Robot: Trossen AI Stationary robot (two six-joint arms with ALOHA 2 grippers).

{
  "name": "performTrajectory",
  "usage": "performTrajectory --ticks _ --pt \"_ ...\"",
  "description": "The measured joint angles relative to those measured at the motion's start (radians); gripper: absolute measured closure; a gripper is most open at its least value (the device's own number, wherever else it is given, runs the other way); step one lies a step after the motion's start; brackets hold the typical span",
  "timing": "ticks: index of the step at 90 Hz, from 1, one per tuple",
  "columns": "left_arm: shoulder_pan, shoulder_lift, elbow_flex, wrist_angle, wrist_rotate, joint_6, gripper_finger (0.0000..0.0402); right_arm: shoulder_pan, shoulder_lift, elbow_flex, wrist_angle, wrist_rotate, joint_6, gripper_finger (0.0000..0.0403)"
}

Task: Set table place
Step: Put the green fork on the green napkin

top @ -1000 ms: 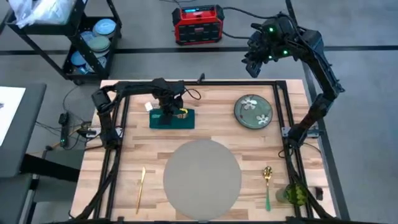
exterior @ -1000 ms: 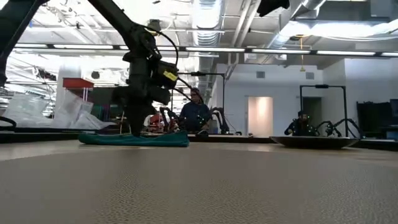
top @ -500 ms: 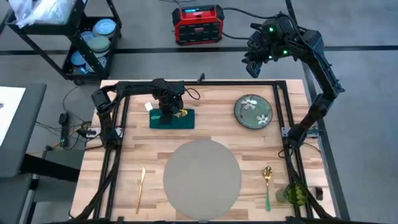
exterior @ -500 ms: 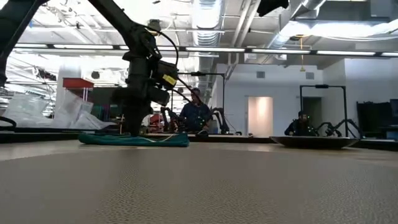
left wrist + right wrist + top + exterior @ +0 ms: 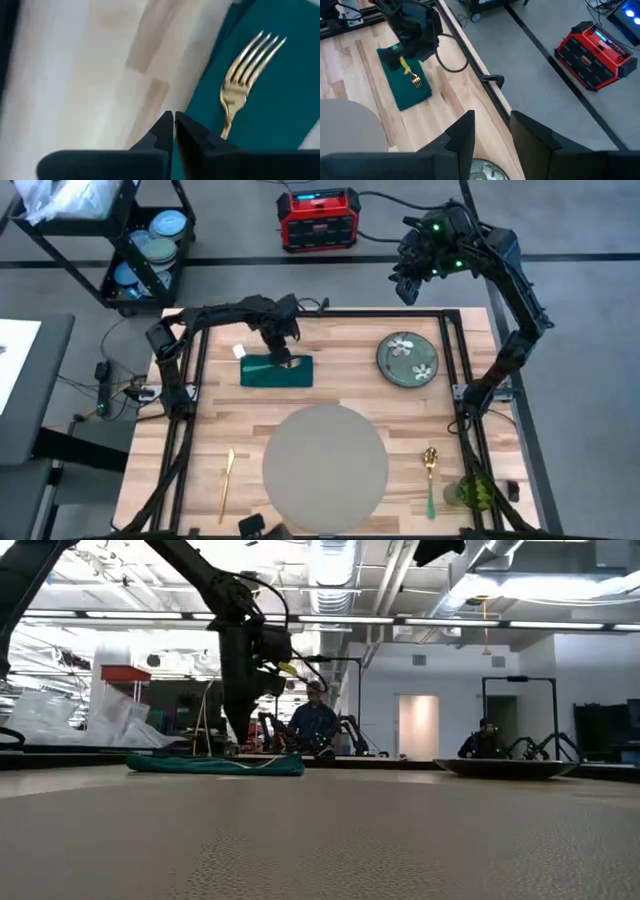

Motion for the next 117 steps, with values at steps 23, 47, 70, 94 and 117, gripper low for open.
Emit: performTrajectory --ticks 23,47,70,94,117 --pt "-0.016 0.0 -0.012 -0.068 0.063 0.086 0.0401 -0.001 0.0 0.0 -0.022 0.0 0.003 0.029" --pt "-0.057 0.001 -0.039 0.017 0.073 0.081 0.0402 -0.002 0.0 0.0 -0.023 0.0 -0.013 0.029" --pt "-0.079 0.002 -0.098 0.086 -0.002 0.025 0.0402 -0.002 0.0 0.0 -0.023 0.0 -0.014 0.029" --pt "-0.118 0.002 -0.133 0.082 0.053 -0.005 0.0402 -0.002 0.0 0.0 -0.023 0.0 -0.016 0.029" --pt "-0.158 0.002 -0.134 0.084 0.071 -0.033 0.0402 -0.002 0.0 0.0 -0.023 0.0 -0.021 0.029"
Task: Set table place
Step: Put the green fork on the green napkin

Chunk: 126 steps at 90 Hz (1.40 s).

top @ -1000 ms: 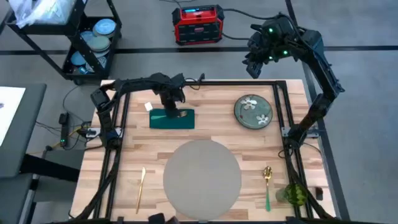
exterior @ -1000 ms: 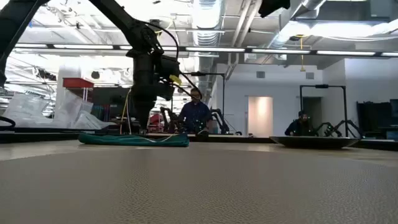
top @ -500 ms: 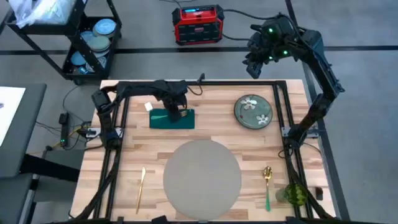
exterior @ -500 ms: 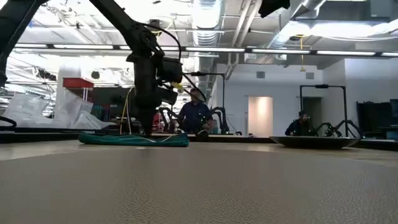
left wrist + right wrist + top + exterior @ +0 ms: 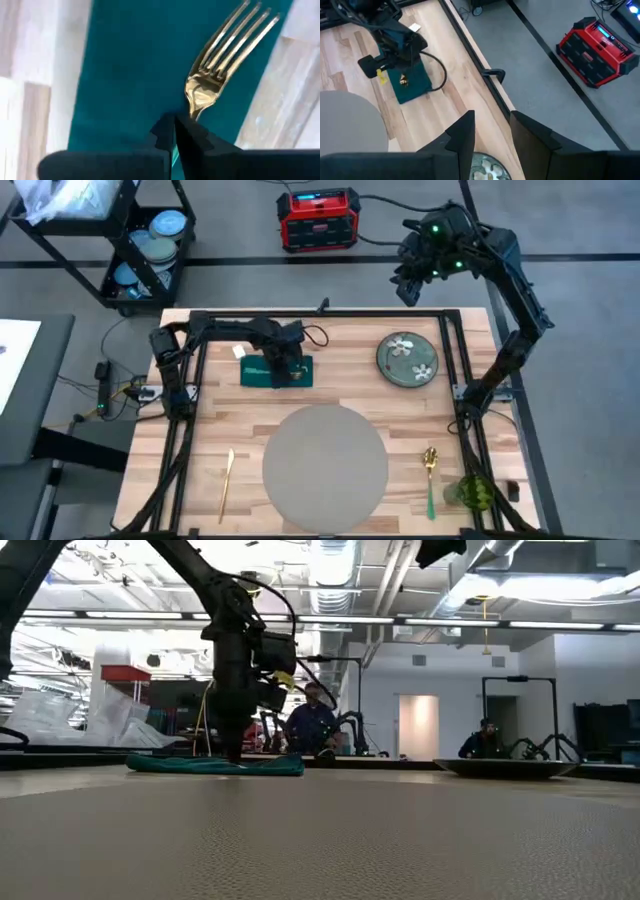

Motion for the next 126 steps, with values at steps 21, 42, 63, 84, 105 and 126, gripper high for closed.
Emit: performTrajectory --ticks 21,42,63,84,105,126 --pt "0.033 0.0 0.017 -0.003 -0.127 -0.098 0.0402 0.0 0.0 0.0 0.0 0.0 0.002 0.029" --pt "0.046 0.0 0.01 0.024 -0.062 -0.038 0.0401 0.004 0.0 0.0 -0.027 0.0 0.01 0.029" --pt "0.058 -0.009 -0.082 0.084 -0.037 -0.11 0.0402 0.003 0.0 0.0 -0.047 0.0 0.013 0.029" --pt "0.088 -0.024 -0.2 0.074 0.003 -0.309 0.0402 0.0 0.0 0.0 -0.048 0.0 -0.006 0.029" --pt "0.101 -0.044 -0.204 0.01 -0.015 -0.662 0.0402 0.0 0.0 0.0 -0.047 0.0 -0.01 0.029" --pt "0.101 -0.06 -0.218 -0.189 -0.142 -0.89 0.0402 0.002 0.0 0.0 -0.079 0.0 -0.003 0.029"
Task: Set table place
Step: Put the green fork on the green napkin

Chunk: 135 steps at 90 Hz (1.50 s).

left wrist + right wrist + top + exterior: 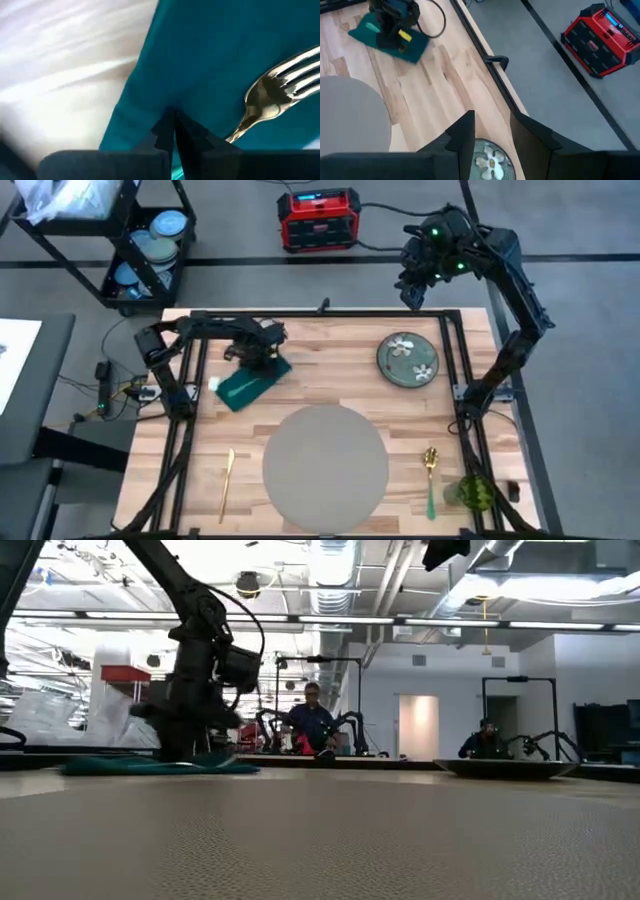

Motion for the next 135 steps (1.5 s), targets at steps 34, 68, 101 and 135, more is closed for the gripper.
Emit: performTrajectory --ticks 34,68,101,135 --pt "-0.055 -0.112 -0.146 -0.079 0.054 -0.252 0.0401 0.01 0.0 0.0 -0.027 0.0 0.006 0.029" --pt "-0.073 -0.43 -0.348 -0.076 0.128 -0.546 0.0401 0.009 0.0 0.0 -0.025 0.0 -0.018 0.029" --pt "-0.08 -0.602 -0.332 -0.085 -0.023 -0.623 0.0401 0.009 0.0 0.0 -0.007 0.0 -0.026 0.029" --pt "-0.156 -0.531 -0.333 -0.053 -0.111 -0.59 0.0401 0.013 0.0 0.0 0.007 0.0 -0.026 0.029"
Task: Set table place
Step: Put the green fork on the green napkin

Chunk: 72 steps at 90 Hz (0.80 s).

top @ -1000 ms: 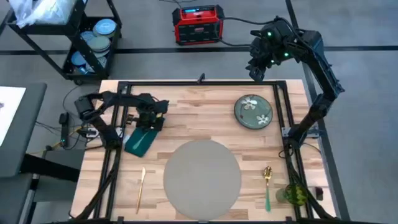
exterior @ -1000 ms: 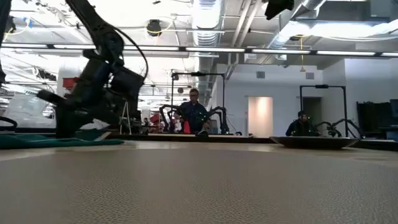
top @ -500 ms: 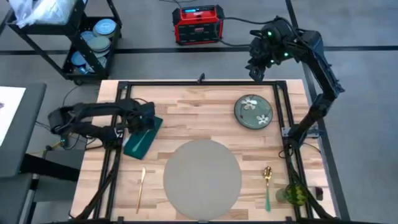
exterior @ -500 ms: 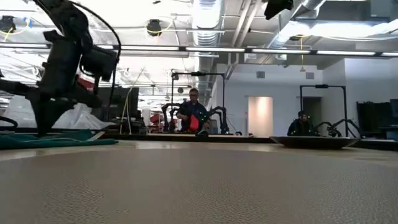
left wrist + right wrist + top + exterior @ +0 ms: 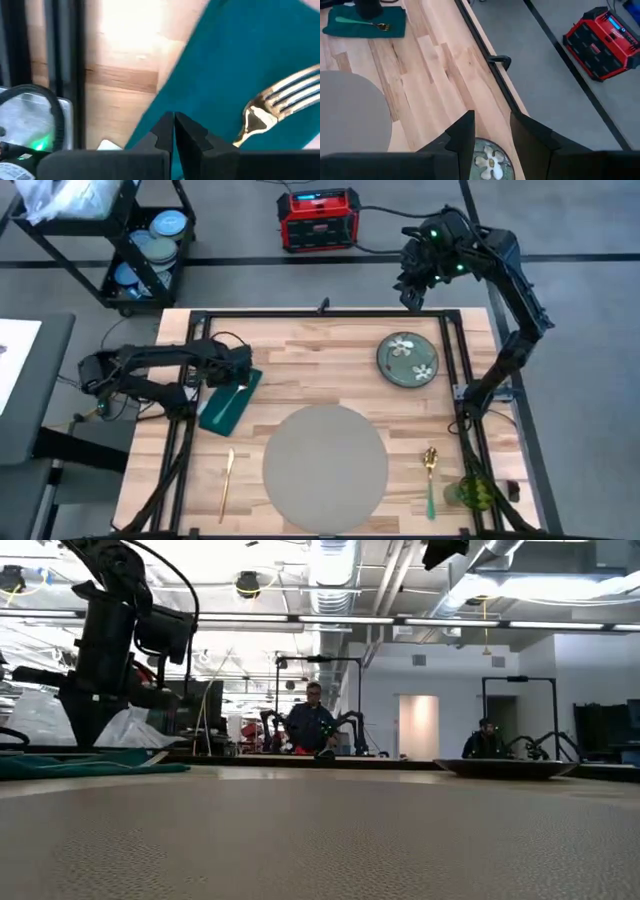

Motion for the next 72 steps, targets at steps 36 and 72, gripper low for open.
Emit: performTrajectory --ticks 36,72 --pt "-0.08 0.122 -0.091 0.116 0.108 -0.089 0.0402 0.0 0.0 0.0 0.012 0.0 -0.026 0.029" --pt "-0.094 0.071 -0.101 0.067 0.158 -0.228 0.0402 0.0 0.0 0.0 0.005 0.0 -0.019 0.029"
